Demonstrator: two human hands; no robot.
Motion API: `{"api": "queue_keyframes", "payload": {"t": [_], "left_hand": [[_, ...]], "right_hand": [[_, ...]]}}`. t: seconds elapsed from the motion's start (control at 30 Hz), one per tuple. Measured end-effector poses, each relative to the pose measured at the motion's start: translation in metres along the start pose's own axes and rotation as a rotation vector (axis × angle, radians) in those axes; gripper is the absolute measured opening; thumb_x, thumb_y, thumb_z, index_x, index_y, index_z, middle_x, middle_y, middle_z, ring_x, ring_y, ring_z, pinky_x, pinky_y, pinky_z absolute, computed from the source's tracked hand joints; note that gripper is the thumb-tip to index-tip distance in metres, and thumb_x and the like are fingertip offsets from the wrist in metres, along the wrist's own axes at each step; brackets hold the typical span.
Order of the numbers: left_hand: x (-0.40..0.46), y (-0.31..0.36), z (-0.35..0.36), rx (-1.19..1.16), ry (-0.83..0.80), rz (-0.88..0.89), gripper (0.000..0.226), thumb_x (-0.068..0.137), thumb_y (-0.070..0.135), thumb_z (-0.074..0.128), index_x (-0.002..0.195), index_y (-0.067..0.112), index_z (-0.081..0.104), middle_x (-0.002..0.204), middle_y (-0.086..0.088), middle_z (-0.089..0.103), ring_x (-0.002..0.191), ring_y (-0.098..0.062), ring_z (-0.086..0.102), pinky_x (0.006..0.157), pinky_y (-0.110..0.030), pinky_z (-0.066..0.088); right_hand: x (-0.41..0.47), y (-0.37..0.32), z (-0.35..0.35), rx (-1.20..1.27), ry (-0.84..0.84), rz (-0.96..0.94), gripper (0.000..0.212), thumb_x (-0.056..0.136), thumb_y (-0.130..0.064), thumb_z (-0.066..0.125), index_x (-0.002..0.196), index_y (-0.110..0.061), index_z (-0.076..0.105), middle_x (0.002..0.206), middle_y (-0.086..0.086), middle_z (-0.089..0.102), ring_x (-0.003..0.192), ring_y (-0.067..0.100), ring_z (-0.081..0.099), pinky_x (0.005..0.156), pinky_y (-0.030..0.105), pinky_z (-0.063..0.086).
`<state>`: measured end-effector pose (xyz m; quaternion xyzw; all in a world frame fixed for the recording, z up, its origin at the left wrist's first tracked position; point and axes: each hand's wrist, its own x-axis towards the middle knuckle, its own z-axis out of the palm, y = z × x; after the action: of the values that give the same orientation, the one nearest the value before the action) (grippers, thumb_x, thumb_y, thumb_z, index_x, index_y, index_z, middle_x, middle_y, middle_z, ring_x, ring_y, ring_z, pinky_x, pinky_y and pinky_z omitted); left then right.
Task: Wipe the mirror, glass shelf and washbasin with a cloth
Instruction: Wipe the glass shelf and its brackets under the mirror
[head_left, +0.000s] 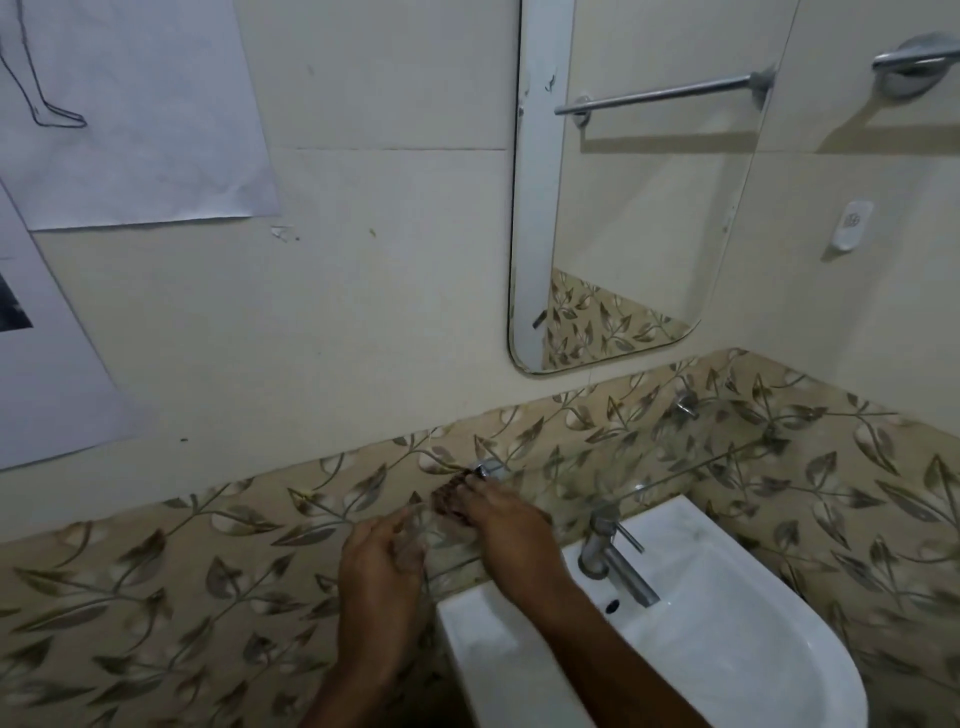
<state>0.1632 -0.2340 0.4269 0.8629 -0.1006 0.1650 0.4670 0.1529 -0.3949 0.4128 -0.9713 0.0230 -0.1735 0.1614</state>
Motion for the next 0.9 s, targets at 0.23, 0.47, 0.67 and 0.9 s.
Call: {"api": "queue_keyframes", "payload": {"t": [0.23, 0.47, 0.67, 0.9], "left_hand": [[-0.013, -0.004, -0.004, -0.032, 0.003, -0.098, 0.021, 0.087, 0.011, 0.069, 0.107, 0.014, 0.075, 0.101, -0.001, 0.074, 0.082, -0.007, 0.060, 0.083, -0.017, 0.040], [-0.018, -0.012, -0.010, 0.038, 0.043, -0.093, 0.025, 0.091, 0.008, 0.060, 0.111, 0.016, 0.073, 0.110, 0.000, 0.072, 0.093, -0.010, 0.060, 0.085, -0.020, 0.040], [-0.013, -0.013, -0.016, 0.058, 0.001, -0.051, 0.049, 0.081, -0.014, 0.053, 0.119, 0.013, 0.069, 0.117, -0.004, 0.069, 0.102, -0.013, 0.061, 0.090, -0.019, 0.040], [-0.007, -0.016, -0.017, 0.017, -0.020, -0.020, 0.035, 0.091, 0.001, 0.056, 0.119, 0.017, 0.069, 0.120, 0.000, 0.067, 0.102, -0.008, 0.058, 0.094, -0.017, 0.038]], "right_hand": [[-0.005, 0.028, -0.012, 0.032, 0.052, 0.231, 0.058, 0.092, -0.003, 0.038, 0.150, -0.011, 0.040, 0.159, 0.011, 0.034, 0.149, 0.027, 0.026, 0.123, 0.037, 0.017], [-0.021, -0.060, 0.028, 0.127, 0.018, 0.024, 0.056, 0.084, -0.003, 0.054, 0.139, -0.010, 0.056, 0.149, 0.010, 0.050, 0.141, 0.031, 0.042, 0.118, 0.042, 0.014], [0.014, -0.053, 0.017, 0.089, -0.042, -0.049, 0.060, 0.088, 0.000, 0.057, 0.146, -0.012, 0.048, 0.154, 0.011, 0.043, 0.142, 0.030, 0.038, 0.116, 0.036, 0.030], [-0.016, -0.015, 0.019, 0.089, 0.122, 0.224, 0.062, 0.090, 0.004, 0.045, 0.149, -0.015, 0.041, 0.159, 0.007, 0.035, 0.149, 0.025, 0.026, 0.122, 0.035, 0.015]]}}
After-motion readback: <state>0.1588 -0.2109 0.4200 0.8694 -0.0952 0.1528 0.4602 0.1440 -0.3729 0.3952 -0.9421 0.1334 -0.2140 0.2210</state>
